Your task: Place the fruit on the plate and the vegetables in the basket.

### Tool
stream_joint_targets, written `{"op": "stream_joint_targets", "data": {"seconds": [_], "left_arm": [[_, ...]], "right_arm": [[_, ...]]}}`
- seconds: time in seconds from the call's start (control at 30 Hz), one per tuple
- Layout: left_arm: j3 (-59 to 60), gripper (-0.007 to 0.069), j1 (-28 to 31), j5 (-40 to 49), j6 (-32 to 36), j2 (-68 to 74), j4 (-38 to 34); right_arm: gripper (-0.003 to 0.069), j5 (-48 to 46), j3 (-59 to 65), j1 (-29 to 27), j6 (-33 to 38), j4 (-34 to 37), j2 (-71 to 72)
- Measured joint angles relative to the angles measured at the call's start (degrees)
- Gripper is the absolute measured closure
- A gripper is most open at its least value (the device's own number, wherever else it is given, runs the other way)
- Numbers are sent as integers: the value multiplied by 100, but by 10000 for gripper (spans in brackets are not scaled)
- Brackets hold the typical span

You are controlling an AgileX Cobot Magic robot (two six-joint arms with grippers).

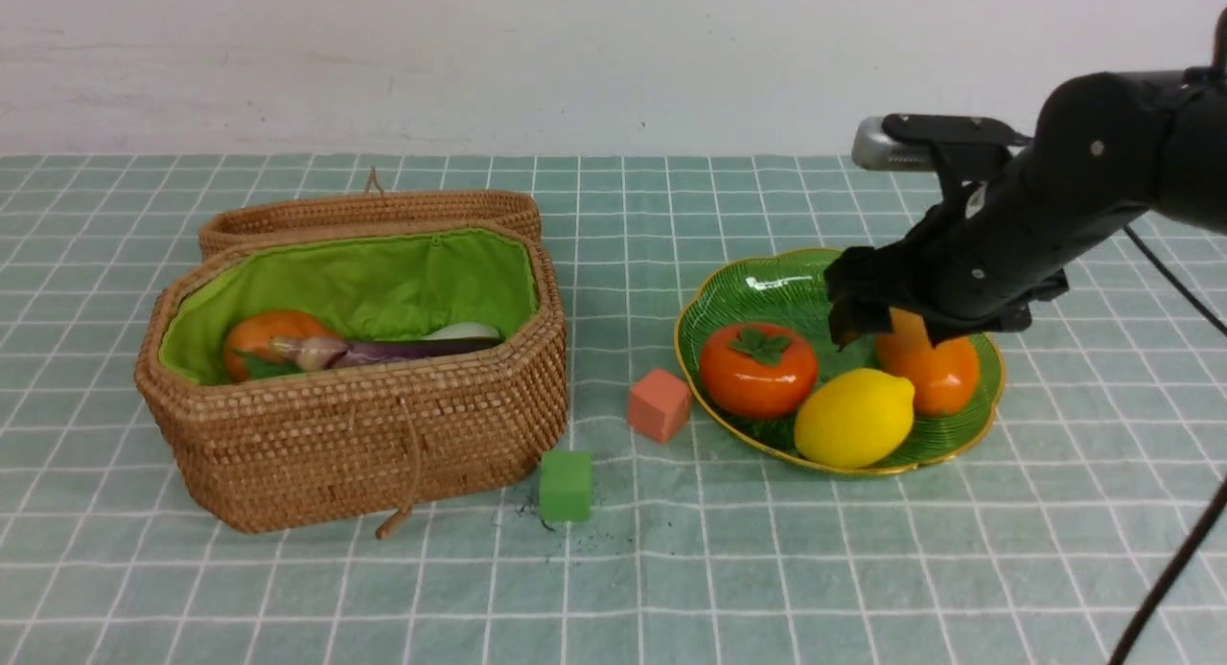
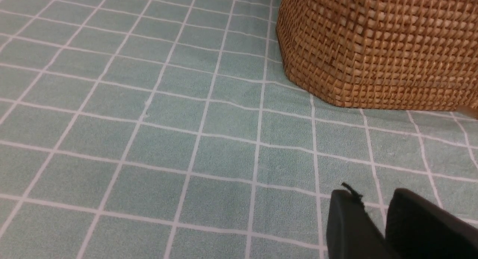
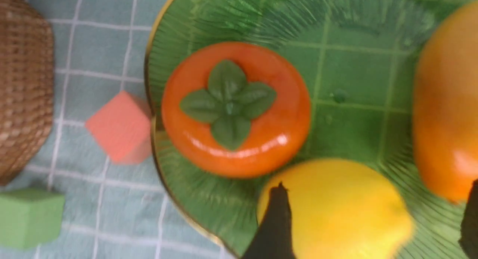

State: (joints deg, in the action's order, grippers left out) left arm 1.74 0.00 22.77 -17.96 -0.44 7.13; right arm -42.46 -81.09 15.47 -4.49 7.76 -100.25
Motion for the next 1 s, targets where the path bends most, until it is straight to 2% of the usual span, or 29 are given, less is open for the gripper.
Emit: {"op": "stream_joint_targets", "data": {"seconds": [0.13,0.27,0.3,0.33,0.37,0.43,0.47,0.5,0.57,0.73,1.0], "left_arm": [[0,459,0,0,0,0,0],[0,459,0,0,0,0,0],[0,459,0,0,0,0,0],[0,459,0,0,0,0,0],[0,457,0,0,0,0,0],[0,454,0,0,0,0,0],[0,451,0,0,0,0,0],[0,451,0,0,0,0,0],[0,448,0,0,0,0,0],[0,441,0,0,0,0,0],[0,438,0,0,0,0,0]], "right_arm": [[158,-680,0,0,0,-273,884],[276,-1311,17,0,0,-337,1783],[342,-1520,123,17,0,-337,2288],[351,-1535,143,17,0,-337,2288],[424,-1612,377,33,0,-337,2624],[496,-1615,735,48,0,-337,3025],[557,-1559,1124,52,0,-337,3310],[573,-1539,1244,52,0,-337,3387],[651,-1433,1900,52,0,-342,3773],[676,-1511,3043,52,0,-342,4433],[675,-2172,3629,52,0,-337,4707]]}}
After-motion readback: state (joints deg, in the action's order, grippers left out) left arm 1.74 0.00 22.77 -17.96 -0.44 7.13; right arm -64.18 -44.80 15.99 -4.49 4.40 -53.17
